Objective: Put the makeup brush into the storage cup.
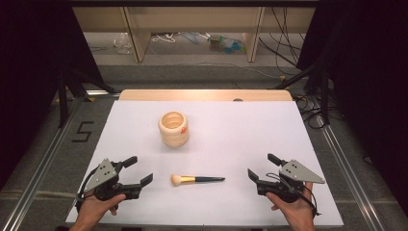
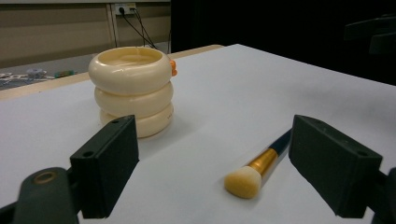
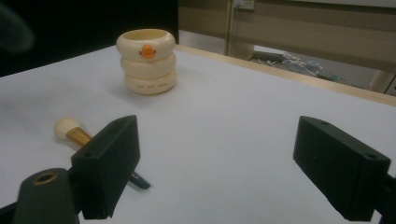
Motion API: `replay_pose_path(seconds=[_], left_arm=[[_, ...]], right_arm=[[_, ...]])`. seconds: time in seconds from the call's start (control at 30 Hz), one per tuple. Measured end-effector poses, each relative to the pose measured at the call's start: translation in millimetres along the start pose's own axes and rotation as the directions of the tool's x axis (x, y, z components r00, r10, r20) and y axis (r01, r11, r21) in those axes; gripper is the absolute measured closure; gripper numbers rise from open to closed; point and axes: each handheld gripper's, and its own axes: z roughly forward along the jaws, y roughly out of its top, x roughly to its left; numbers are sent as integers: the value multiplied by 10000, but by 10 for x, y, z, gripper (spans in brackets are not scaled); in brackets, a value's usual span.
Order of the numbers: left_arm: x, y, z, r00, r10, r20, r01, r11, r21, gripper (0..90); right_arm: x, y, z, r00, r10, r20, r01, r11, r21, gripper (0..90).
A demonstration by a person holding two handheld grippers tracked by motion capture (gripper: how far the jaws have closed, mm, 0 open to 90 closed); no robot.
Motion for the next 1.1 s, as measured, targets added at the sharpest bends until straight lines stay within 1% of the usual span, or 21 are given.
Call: replay_pose_path(seconds=[0.17, 0.23, 0.27, 0.37, 0.4, 0.5, 0.53, 0.57, 0.6, 0.63, 0.67, 0.7, 0.77, 0.8, 0.83, 0.87, 0.97, 1.0, 1.03, 1.07, 1.1], left_arm=[[-2, -2, 8, 10000, -10, 1, 10, 10000, 21, 160], [0, -1, 10, 10000, -23, 0, 23, 10000, 19, 160], [0, -1, 10, 10000, -23, 0, 23, 10000, 19, 160], [4, 0, 9, 10000, -19, -4, 19, 10000, 17, 160], [4, 0, 9, 10000, -19, -4, 19, 10000, 17, 160], [9, -1, 7, 10000, -1, -1, 1, 10000, 27, 160], [8, -2, 7, 10000, -63, -15, 63, 10000, 32, 160], [9, -3, 9, 10000, -63, -7, 63, 10000, 40, 160], [9, -3, 9, 10000, -63, -7, 63, 10000, 40, 160], [9, -5, 9, 10000, -52, -11, 52, 10000, 63, 160], [9, -5, 9, 10000, -52, -11, 52, 10000, 63, 160], [10, -4, 12, 10000, -62, -22, 62, 10000, 54, 160], [8, -9, 19, 9999, -92, 60, 92, 10000, 5, 160], [8, -9, 19, 9999, -92, 60, 92, 10000, 5, 160], [8, -9, 19, 10000, -82, 52, 82, 10000, 16, 160], [12, -7, 19, 10000, -37, 54, 37, 10000, 9, 160], [7, -6, 17, 10000, -60, -2, 60, 9999, 102, 160], [7, -6, 17, 10000, -60, -2, 60, 9999, 102, 160], [8, -9, 19, 9999, -116, -67, 117, 9998, 139, 160], [8, -9, 19, 9999, -116, -67, 117, 9998, 139, 161], [14, -8, 21, 10000, -39, -31, 40, 9999, 153, 161]], right_arm=[[27, 82, 64, 9990, -234, -381, 244, 9994, 259, 156], [55, 132, 133, 9963, -666, -543, 684, 9971, 333, 157], [55, 132, 133, 9963, -666, -543, 684, 9971, 333, 157], [157, 208, 276, 9858, -1220, -1151, 1329, 9869, 918, 181], [157, 208, 276, 9858, -1220, -1151, 1329, 9869, 918, 181], [242, 257, 413, 9706, -1690, -1711, 1923, 9727, 1302, 192], [302, 287, 503, 9572, -1885, -2198, 2265, 9603, 1626, 217], [326, 296, 544, 9516, -2002, -2332, 2415, 9564, 1645, 224], [326, 296, 544, 9516, -2002, -2332, 2415, 9564, 1645, 224], [363, 320, 603, 9404, -2161, -2625, 2698, 9441, 1895, 229], [363, 320, 603, 9404, -2161, -2625, 2698, 9441, 1895, 229], [399, 338, 661, 9320, -2270, -2825, 2898, 9348, 2051, 238], [421, 356, 706, 9250, -2310, -3017, 3030, 9275, 2190, 250], [421, 356, 706, 9250, -2310, -3017, 3030, 9275, 2190, 250], [441, 374, 749, 9196, -2362, -3138, 3154, 9202, 2320, 254], [441, 374, 749, 9196, -2362, -3138, 3154, 9202, 2320, 254], [479, 413, 837, 9045, -2477, -3472, 3474, 9000, 2631, 265], [479, 413, 837, 9045, -2477, -3472, 3474, 9000, 2631, 265], [507, 427, 887, 8968, -2547, -3617, 3679, 8835, 2900, 267], [507, 427, 887, 8968, -2547, -3617, 3679, 8835, 2900, 267], [518, 431, 908, 8940, -2587, -3658, 3761, 8770, 2990, 267]])
